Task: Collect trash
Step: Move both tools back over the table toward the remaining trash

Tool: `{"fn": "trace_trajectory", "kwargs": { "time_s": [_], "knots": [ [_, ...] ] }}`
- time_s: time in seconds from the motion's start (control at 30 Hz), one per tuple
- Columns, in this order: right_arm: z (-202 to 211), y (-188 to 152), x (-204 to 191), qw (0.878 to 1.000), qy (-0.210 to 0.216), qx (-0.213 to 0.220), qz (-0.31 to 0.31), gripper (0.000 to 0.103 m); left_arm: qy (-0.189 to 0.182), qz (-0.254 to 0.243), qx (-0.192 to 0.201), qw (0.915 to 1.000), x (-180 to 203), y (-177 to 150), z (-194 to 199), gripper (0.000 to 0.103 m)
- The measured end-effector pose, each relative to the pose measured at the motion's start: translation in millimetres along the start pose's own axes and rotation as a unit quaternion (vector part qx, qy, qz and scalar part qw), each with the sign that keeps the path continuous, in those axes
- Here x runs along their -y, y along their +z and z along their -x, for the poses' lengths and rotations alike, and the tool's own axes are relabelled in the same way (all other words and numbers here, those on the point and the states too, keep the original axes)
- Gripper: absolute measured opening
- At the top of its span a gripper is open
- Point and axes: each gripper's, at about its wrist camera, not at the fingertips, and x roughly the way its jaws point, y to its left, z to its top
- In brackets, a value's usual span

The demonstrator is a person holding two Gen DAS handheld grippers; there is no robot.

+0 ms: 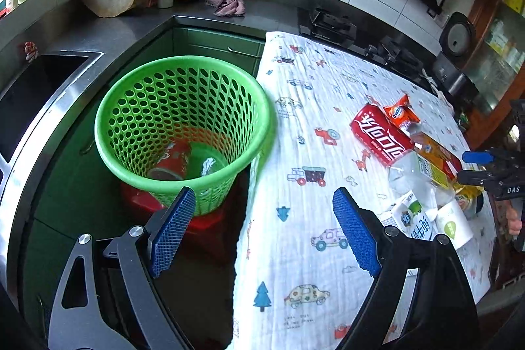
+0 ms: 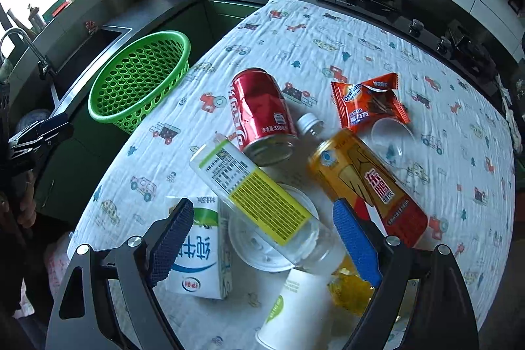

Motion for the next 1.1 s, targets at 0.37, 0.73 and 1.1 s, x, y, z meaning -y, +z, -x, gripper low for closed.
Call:
{"fn": "trace_trajectory", "kwargs": {
  "time_s": [0.37, 0.73, 1.1],
  "knots": [
    [-1.1, -14.6, 6.8, 0.998, -0.005, -0.033, 0.055, 0.079, 0.005, 0.006, -0.004, 1.0000, 16.0, -16.3, 6.5, 0.085],
    [19.8, -64.3, 23.3, 0.998, 0.040, -0.037, -0.021, 0.069, 0.004, 0.006, -0.019, 0.9998, 34.4, -29.1, 6.1, 0.085],
    [11.9, -100.8, 44.8, 0.993, 0.054, -0.056, -0.085, 0.069, -0.027, -0.017, -0.045, 0.9985, 78.7, -35.5, -6.2, 0.085]
  ]
}}
